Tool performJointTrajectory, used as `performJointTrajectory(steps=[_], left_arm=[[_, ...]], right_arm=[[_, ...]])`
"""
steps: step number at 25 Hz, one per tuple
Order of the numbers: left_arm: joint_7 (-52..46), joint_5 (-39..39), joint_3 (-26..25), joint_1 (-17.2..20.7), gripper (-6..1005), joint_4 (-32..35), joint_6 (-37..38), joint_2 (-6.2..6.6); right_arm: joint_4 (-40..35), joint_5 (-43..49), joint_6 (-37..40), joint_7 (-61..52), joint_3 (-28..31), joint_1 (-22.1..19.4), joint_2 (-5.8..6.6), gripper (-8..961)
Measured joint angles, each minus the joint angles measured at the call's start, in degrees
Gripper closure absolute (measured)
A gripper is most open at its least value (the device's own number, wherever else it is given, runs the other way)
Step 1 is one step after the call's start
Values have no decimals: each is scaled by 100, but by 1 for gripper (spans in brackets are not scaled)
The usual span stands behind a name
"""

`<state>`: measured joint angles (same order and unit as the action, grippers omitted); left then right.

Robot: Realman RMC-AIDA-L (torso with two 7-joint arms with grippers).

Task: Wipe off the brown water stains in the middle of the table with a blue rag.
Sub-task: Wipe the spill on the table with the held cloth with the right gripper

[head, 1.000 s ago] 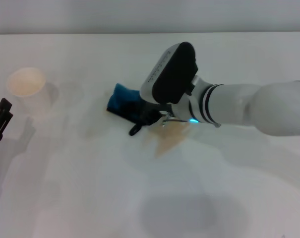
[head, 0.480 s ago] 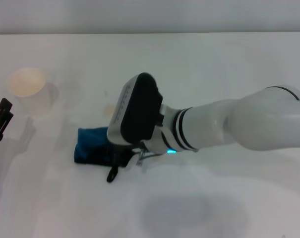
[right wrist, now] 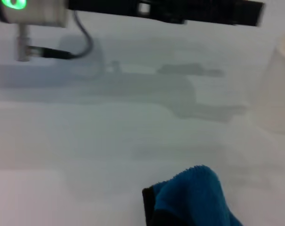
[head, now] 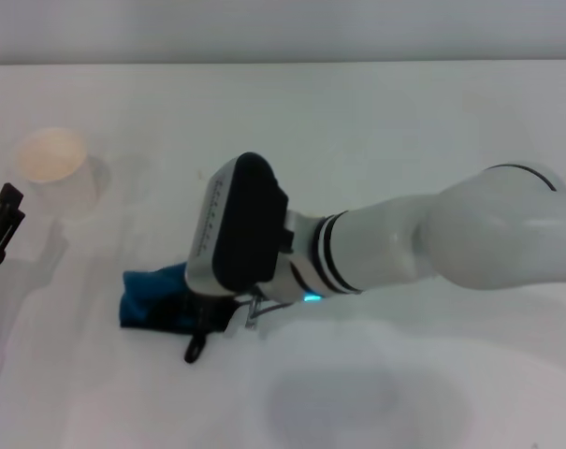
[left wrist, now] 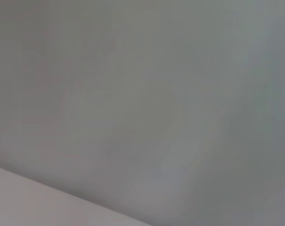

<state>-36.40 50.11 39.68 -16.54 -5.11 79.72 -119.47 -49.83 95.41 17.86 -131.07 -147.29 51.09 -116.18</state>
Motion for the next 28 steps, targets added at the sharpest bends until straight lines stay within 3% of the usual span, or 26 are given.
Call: performJointTrajectory(steps=[5, 18, 28], left_arm=[[-7, 1, 5, -1, 121, -17, -1, -4], [-8, -1, 5, 2, 121, -25, -1, -6], [-72, 7, 5, -5, 121, -25, 4, -13]], right_arm=[[409, -19, -277, -16, 68, 133, 0, 850], [1557, -223, -213, -30, 503, 527, -1, 850], [2118, -227, -178, -32, 522, 770, -1, 850]])
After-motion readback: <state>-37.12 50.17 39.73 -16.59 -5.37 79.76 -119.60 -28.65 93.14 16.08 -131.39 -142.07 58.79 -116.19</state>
